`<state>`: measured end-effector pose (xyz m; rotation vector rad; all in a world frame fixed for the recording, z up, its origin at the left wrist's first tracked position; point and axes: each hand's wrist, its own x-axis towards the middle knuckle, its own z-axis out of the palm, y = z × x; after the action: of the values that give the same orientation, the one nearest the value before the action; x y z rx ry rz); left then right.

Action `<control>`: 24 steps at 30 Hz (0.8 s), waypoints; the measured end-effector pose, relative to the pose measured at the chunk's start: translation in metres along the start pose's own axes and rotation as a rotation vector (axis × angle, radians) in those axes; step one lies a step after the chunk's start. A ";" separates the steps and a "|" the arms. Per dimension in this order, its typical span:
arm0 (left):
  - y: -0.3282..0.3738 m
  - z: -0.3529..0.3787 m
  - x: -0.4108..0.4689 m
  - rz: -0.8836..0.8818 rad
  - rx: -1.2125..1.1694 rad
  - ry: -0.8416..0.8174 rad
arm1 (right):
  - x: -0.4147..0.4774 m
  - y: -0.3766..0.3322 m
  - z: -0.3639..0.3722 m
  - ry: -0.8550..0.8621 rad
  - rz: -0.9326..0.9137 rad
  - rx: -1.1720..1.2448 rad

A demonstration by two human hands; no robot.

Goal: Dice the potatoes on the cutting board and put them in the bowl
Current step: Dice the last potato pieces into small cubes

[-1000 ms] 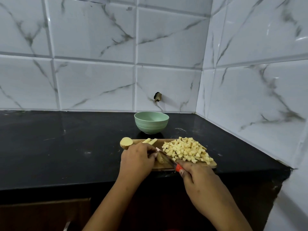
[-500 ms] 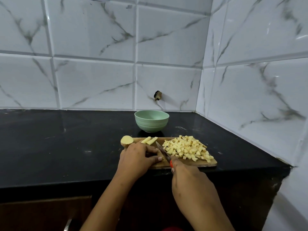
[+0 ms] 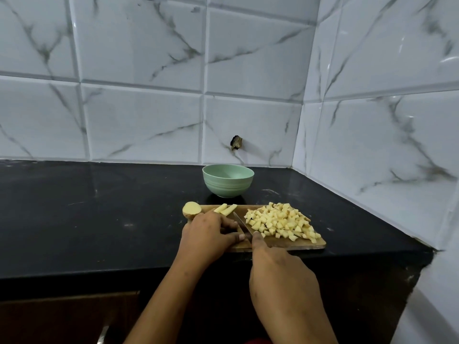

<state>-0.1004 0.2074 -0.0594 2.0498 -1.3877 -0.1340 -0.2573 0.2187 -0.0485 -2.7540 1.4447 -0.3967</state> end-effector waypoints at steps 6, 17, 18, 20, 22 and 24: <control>0.000 -0.001 0.002 0.005 0.004 -0.016 | 0.005 0.002 -0.003 -0.007 -0.016 0.004; 0.003 -0.002 0.006 0.046 0.044 -0.046 | 0.030 -0.009 0.009 0.007 -0.023 -0.014; 0.005 -0.002 0.005 0.055 0.057 -0.041 | 0.033 -0.010 0.010 -0.002 -0.012 -0.014; 0.008 -0.002 0.004 0.063 0.092 -0.035 | 0.035 -0.012 0.010 -0.033 0.009 -0.024; 0.012 -0.002 0.005 0.053 0.134 -0.032 | 0.034 -0.014 0.007 -0.056 0.012 -0.019; 0.013 -0.003 0.006 0.035 0.154 -0.032 | 0.032 -0.015 0.005 -0.081 0.004 -0.005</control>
<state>-0.1066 0.2006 -0.0481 2.1559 -1.4940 -0.0464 -0.2269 0.2009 -0.0447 -2.7362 1.4343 -0.2779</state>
